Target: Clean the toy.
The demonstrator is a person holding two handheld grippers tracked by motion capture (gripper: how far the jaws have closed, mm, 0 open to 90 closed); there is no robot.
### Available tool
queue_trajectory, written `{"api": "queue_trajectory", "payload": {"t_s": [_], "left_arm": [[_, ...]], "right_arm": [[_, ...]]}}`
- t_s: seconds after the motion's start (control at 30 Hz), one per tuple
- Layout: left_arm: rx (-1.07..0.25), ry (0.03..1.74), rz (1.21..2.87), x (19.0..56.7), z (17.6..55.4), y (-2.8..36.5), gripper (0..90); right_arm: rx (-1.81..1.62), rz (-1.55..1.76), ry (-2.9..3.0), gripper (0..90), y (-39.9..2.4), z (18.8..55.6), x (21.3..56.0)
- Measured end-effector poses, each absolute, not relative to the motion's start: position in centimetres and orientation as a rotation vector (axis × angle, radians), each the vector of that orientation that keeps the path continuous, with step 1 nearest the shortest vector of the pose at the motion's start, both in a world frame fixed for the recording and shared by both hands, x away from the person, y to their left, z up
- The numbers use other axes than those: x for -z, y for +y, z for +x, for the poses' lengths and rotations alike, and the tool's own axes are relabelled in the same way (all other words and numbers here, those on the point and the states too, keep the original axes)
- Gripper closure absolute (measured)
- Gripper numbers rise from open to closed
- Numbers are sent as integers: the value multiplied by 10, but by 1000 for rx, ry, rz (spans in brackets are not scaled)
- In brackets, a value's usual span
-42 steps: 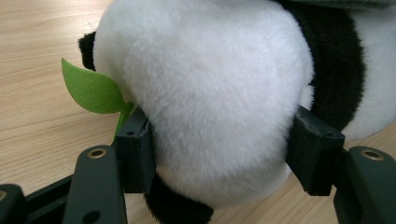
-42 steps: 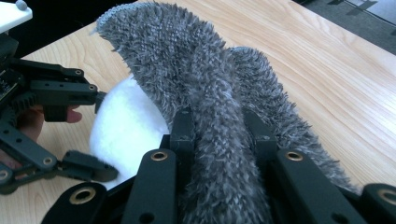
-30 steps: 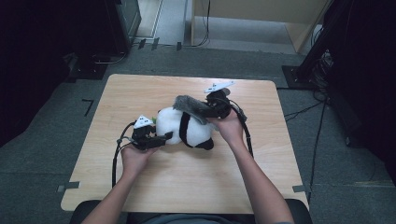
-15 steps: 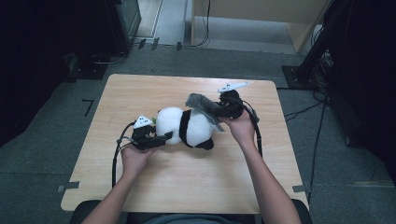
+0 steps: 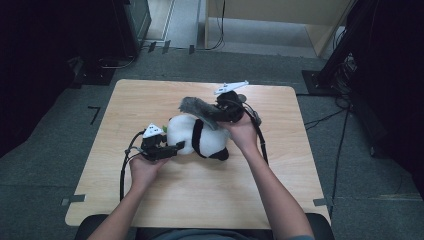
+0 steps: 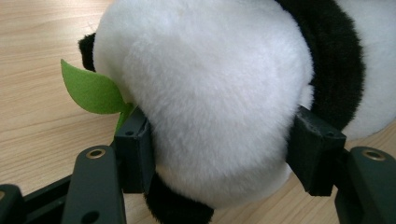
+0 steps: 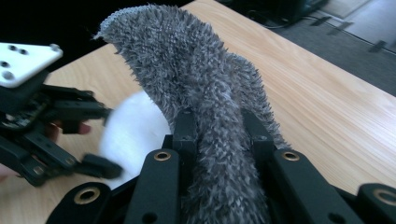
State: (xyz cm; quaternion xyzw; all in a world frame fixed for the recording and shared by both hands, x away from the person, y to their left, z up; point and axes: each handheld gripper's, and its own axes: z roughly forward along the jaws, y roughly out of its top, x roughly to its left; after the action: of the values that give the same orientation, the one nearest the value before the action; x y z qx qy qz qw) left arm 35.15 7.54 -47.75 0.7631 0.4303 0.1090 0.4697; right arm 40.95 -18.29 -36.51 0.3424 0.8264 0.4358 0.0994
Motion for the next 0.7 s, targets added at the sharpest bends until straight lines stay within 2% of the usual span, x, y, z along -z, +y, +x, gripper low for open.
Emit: {"api": "queue_trajectory", "payload": {"t_s": [0.3,0.47,0.6,0.7], "left_arm": [[-265,1053,1869,478,351,75,336],[-265,1053,1870,477,351,75,336],[-266,1055,1871,477,351,75,336],[-271,1053,1875,477,351,75,337]], "right_arm": [[-1258,946,2515,714,-134,413,381],[-1258,961,2536,624,-127,415,394],[-1269,947,2543,697,-128,413,399],[-1240,941,2559,711,-128,410,401]]}}
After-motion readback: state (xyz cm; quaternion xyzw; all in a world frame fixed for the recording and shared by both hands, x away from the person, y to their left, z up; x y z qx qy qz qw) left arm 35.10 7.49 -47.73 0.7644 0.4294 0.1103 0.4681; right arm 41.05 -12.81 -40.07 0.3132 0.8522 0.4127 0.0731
